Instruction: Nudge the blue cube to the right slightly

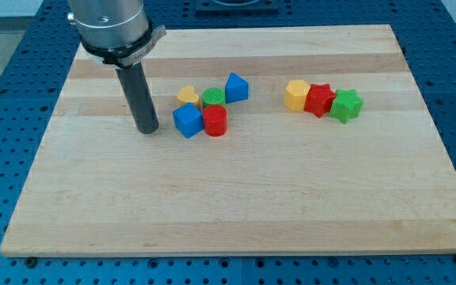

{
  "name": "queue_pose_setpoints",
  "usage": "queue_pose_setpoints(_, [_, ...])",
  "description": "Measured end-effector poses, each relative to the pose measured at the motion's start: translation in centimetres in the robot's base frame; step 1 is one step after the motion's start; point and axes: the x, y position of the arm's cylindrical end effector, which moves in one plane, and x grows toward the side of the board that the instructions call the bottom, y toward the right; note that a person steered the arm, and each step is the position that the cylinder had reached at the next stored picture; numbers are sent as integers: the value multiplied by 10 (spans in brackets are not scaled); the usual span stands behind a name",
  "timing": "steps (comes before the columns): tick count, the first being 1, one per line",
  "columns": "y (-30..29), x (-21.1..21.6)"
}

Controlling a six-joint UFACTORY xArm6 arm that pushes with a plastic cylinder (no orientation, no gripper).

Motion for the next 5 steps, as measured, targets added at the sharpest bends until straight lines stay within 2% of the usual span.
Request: queue_pose_setpoints(5, [28,-6])
